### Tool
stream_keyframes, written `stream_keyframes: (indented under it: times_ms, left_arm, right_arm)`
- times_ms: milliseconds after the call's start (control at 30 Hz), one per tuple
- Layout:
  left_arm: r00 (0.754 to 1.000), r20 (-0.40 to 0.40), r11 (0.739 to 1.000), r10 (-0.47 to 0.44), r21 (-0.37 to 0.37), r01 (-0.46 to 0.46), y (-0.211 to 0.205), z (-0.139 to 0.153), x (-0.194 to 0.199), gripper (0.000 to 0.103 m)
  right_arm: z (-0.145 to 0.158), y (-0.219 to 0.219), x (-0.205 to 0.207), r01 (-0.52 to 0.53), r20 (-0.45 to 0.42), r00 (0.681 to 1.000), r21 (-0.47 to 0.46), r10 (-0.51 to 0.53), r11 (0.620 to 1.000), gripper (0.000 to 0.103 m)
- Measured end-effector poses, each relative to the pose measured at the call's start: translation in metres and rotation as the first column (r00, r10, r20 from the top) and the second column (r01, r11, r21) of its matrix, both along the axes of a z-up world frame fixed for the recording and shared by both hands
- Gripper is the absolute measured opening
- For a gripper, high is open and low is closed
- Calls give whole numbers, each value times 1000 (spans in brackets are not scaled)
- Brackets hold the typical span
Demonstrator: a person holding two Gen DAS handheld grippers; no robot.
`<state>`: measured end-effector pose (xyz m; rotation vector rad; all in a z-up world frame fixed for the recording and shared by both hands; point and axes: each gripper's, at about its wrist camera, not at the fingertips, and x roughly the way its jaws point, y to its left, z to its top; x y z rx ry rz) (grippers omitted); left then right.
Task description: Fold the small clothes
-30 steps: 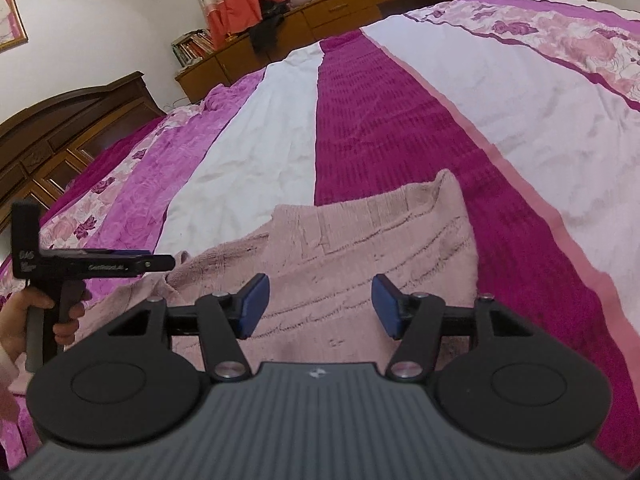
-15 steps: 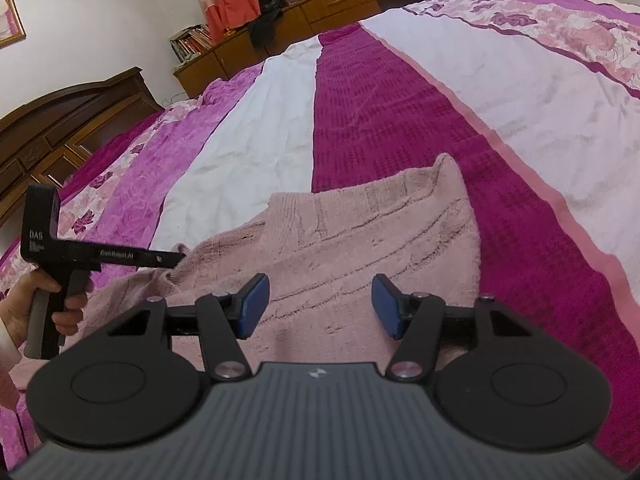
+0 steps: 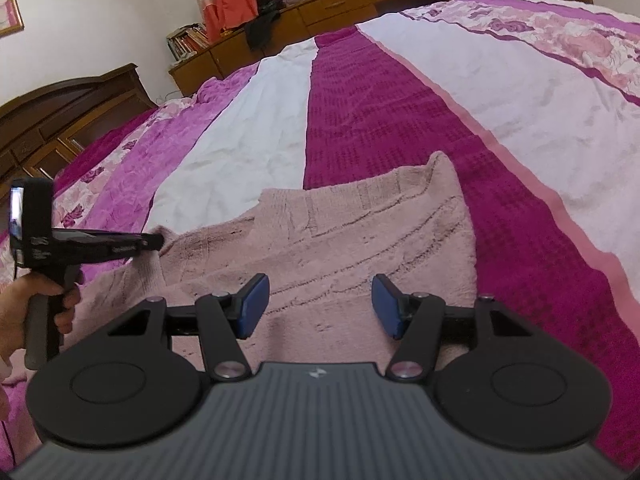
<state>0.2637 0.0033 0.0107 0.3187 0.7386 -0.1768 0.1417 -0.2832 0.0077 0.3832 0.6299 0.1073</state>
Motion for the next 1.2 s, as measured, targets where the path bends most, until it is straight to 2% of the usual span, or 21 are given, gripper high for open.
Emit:
stream_keyframes:
  times_ms: [167,333,433,500,633,733,833,1100,1200]
  left_arm:
    - [999,-24,995,46,-85,-48,14,10,-3,10]
    - [997,-28,982,65,-174,-69,19,27,-12,10]
    - [998,-23,978,66,-199,-70,19,37,-20,10]
    - [998,-23,978,57,-201,-61,20,38,-23,10]
    - [997,-21,978,70,-197,-73,23,39,-23,10]
    - [997,-23,970,80,-229,-83,27,41,-28,10]
    - [996,-16,968,90,-233,-91,30,42,-35,10]
    - [995,-24,964,95,-248,-99,33,40,-50,10]
    - [995,-28,965,95,-242,-99,34,38,-54,10]
  right_arm:
    - [15,-3,17,-63,-24,998,10,63,998,65]
    - [40,10,69,-164,-42,986,-81,161,983,67]
    - [44,27,104,-218,-56,976,-149,212,964,66]
    - [45,41,120,-277,-47,961,-144,273,950,64]
    - [46,77,143,-383,-33,922,-212,385,899,63]
    - [41,95,168,-434,-85,900,-278,428,857,63]
    - [33,99,189,-491,-163,871,-293,464,820,63]
    - [25,94,177,-589,-178,805,-342,565,732,63]
    - [27,96,172,-587,-176,803,-400,570,704,63]
